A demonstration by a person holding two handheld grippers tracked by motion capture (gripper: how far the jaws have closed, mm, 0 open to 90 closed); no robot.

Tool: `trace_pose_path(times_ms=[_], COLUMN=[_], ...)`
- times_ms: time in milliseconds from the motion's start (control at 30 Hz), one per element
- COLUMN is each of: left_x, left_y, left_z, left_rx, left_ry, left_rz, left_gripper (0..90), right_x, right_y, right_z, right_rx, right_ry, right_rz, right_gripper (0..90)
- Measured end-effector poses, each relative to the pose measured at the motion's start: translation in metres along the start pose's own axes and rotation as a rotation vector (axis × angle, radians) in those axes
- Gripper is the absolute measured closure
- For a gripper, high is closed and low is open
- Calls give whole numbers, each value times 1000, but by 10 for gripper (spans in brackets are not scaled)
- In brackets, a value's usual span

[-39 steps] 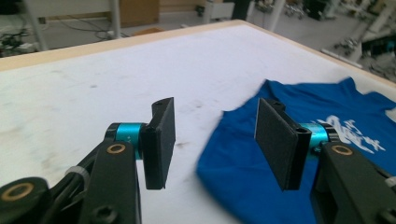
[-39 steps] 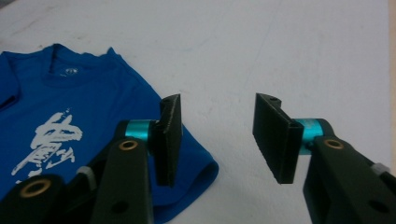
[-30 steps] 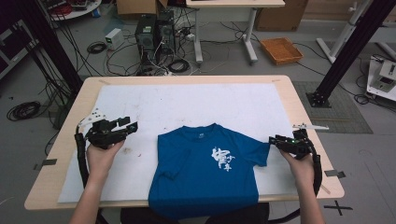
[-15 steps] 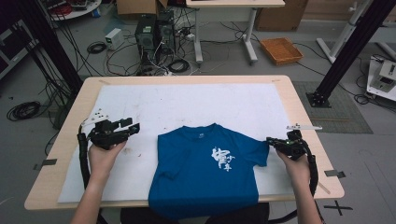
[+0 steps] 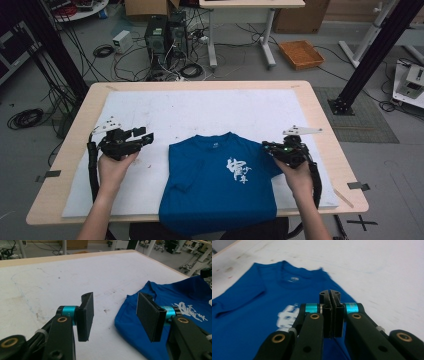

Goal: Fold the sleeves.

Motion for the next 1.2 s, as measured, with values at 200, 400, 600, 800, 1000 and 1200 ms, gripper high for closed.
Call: trace_pose_path(times_ms=[200,400,600,800,1000,1200], left_x=[0,-1,-2,-1,0,-2], left_y=[2,7,11,18,22,23], left_z=[4,11,16,18,20,24], left_rx=[-17,-35,-46,-51,-49,-47], left_ry=[-12,-32,-50,-53,-50,-77], left_rz=[4,6,17,38,64,66], left_gripper=[481,481,480,479,455,439], right_x=[12,14,15,12,8,4], right_y=[-46,-60,-52,-21,8,25], right_z=[36,62,60,30,5,-7], right_rx=[1,-3,-2,-5,-53,-93], right_ry=[-48,-65,-47,48,114,154], right_rz=[-76,-106,-109,-82,-34,-12], right_gripper=[893,871,706,533,404,363])
Point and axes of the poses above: each handheld gripper's, and its own axes: z roughly forward along the jaws, x roughly out of its top, y roughly to its right, the point moved 2 cm from there along z, roughly forward along the jaws, and after that the axes turned 1 degree about -z, right-handed, at the moved point
